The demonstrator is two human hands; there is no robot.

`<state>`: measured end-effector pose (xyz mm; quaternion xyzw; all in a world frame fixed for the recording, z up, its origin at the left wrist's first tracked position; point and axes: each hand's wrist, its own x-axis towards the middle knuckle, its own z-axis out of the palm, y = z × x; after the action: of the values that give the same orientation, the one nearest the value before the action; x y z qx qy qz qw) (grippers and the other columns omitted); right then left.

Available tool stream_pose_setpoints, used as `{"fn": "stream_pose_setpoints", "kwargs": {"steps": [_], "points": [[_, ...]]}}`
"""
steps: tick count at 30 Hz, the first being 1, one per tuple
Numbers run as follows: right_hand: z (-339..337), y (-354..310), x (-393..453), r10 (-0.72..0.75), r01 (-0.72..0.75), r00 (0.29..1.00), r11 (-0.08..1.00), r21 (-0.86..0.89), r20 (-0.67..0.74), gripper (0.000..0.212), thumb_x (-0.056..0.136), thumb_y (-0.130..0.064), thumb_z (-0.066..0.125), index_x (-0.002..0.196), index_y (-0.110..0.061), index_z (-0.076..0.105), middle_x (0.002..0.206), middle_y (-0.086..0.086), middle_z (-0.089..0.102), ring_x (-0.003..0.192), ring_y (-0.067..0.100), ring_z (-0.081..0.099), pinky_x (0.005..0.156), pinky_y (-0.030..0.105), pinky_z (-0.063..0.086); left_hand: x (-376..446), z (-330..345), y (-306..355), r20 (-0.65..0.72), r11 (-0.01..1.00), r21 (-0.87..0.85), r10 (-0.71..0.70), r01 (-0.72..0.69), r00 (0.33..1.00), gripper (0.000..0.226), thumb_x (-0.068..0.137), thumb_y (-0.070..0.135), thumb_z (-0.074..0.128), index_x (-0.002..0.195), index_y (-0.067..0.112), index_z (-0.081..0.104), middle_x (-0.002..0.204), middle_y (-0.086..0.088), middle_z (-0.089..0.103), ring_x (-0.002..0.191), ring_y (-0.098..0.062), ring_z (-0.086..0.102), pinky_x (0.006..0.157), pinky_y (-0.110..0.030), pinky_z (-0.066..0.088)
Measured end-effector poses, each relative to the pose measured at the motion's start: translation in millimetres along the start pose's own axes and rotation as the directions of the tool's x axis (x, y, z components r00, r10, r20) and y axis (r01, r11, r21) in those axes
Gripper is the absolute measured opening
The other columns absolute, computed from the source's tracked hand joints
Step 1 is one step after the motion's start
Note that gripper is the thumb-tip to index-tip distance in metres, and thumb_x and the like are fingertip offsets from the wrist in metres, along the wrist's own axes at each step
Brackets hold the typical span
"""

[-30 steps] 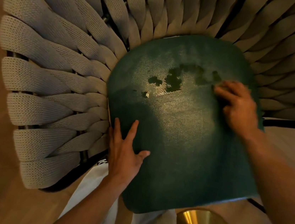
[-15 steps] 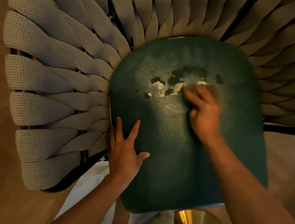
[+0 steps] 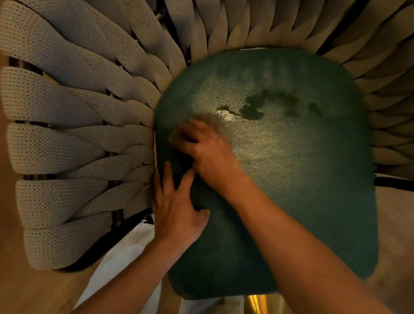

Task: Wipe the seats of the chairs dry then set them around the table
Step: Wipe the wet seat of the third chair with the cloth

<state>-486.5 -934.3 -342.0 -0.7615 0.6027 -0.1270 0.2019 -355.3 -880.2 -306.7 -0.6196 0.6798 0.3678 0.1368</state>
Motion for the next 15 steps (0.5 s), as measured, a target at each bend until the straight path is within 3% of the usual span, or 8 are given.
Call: {"fn": "stream_pose_setpoints", "kwargs": {"steps": [4, 7, 9, 11, 15], "points": [[-25.7, 47.9, -35.0, 0.152, -0.157, 0.984, 0.987, -0.042, -0.094, 0.041, 0.082, -0.012, 0.047, 0.116, -0.016, 0.069, 0.125, 0.012, 0.061, 0.120, 0.033, 0.051, 0.103, 0.045, 0.034, 10.3, -10.7, 11.6, -0.021, 0.999, -0.030, 0.024, -0.025, 0.999, 0.100, 0.073, 0.039, 0.080, 0.148, 0.048, 0.014, 0.160, 0.000, -0.017, 0.148, -0.031, -0.008, 0.118, -0.050, 0.014], [-50.3, 83.4, -63.7, 0.283, -0.289, 0.953, 0.957, -0.040, -0.110, 0.047, 0.083, -0.016, 0.038, 0.120, -0.014, 0.067, 0.128, 0.013, 0.058, 0.122, 0.034, 0.049, 0.103, 0.053, 0.037, 20.3, -13.4, 13.5, 0.013, 0.999, -0.035, 0.034, -0.034, 0.999, 0.108, 0.073, 0.043, 0.080, 0.150, 0.050, 0.004, 0.159, -0.001, -0.022, 0.147, -0.033, -0.013, 0.118, -0.052, 0.012], [-64.8, 107.2, -83.6, 0.363, -0.368, 0.920, 0.930, -0.003, -0.149, 0.049, 0.078, -0.009, 0.040, 0.120, -0.010, 0.066, 0.129, 0.016, 0.057, 0.122, 0.036, 0.049, 0.106, 0.049, 0.037, 24.8, -12.9, 13.2, 0.026, 1.000, -0.010, 0.027, -0.027, 0.999, 0.112, 0.072, 0.045, 0.081, 0.150, 0.049, 0.000, 0.159, -0.003, -0.024, 0.147, -0.035, -0.015, 0.120, -0.054, 0.013], [-76.9, 132.2, -103.9, 0.462, -0.463, 0.861, 0.885, 0.045, -0.214, 0.056, 0.069, 0.002, 0.045, 0.120, -0.008, 0.065, 0.129, 0.018, 0.057, 0.121, 0.036, 0.050, 0.107, 0.041, 0.036, 26.1, -10.9, 12.4, 0.023, 0.999, 0.026, 0.029, -0.029, 0.999, 0.115, 0.071, 0.047, 0.081, 0.150, 0.049, -0.004, 0.159, -0.004, -0.024, 0.147, -0.035, -0.016, 0.120, -0.054, 0.014], [-92.1, 170.5, -130.4, 0.668, -0.674, 0.662, 0.729, 0.119, -0.341, 0.054, 0.070, 0.006, 0.046, 0.119, -0.006, 0.066, 0.128, 0.018, 0.058, 0.117, 0.034, 0.055, 0.106, 0.025, 0.035, 27.4, -6.6, 12.1, 0.015, 0.998, 0.061, 0.032, -0.033, 0.999, 0.117, 0.072, 0.048, 0.080, 0.149, 0.049, -0.008, 0.158, -0.006, -0.026, 0.146, -0.037, -0.017, 0.120, -0.053, 0.014]]}}
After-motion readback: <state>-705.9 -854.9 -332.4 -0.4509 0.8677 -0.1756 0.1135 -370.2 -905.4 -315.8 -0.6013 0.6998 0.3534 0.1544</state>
